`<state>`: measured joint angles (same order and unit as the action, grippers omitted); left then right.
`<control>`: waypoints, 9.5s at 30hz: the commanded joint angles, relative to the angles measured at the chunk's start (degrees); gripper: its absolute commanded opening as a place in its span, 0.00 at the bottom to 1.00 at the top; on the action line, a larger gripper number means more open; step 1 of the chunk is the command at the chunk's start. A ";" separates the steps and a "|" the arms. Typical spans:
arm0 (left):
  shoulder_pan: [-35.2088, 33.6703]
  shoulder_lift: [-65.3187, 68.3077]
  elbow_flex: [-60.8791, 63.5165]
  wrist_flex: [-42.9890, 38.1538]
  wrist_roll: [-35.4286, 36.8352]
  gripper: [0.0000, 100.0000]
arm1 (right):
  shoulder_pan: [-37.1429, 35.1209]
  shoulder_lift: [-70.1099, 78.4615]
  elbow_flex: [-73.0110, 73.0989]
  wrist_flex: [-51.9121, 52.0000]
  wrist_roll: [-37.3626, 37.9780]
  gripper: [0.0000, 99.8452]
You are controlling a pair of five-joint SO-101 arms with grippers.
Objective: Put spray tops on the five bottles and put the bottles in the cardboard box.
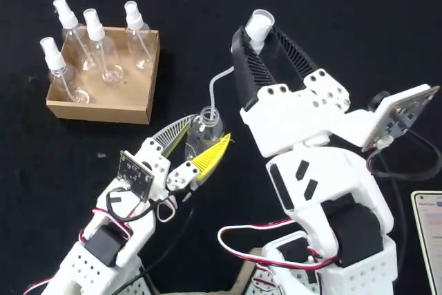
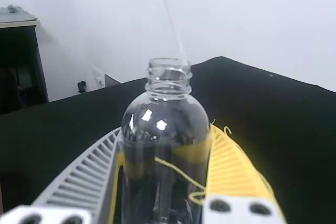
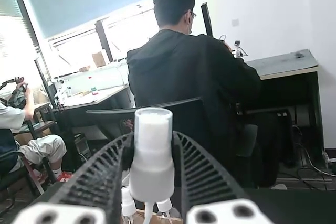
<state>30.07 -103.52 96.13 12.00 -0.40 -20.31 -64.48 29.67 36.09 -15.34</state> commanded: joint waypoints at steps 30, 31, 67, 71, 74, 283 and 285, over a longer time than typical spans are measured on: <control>0.48 -0.53 1.27 0.09 0.35 0.11 | -0.18 -0.31 -2.07 -3.16 -0.18 0.01; 0.48 -0.53 1.27 0.09 0.35 0.11 | -0.35 -0.31 -2.07 -2.29 -0.18 0.01; 0.48 -0.53 1.27 0.09 0.35 0.11 | -8.97 -20.79 27.12 4.48 7.47 0.01; 0.48 -0.53 1.27 0.18 0.35 0.11 | -9.05 -22.73 29.41 4.48 9.41 0.01; 0.48 -0.53 1.27 1.93 0.35 0.11 | -10.29 -22.11 29.67 4.48 10.20 0.01; -33.98 107.43 -31.34 -90.90 0.79 0.11 | -0.18 -18.77 61.41 -18.55 13.71 0.02; -33.71 108.92 -32.40 -90.90 0.79 0.11 | -0.18 -18.77 61.41 -18.55 13.71 0.02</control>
<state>-3.34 4.18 67.30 -77.58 0.04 -20.04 -82.33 91.47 19.38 -2.15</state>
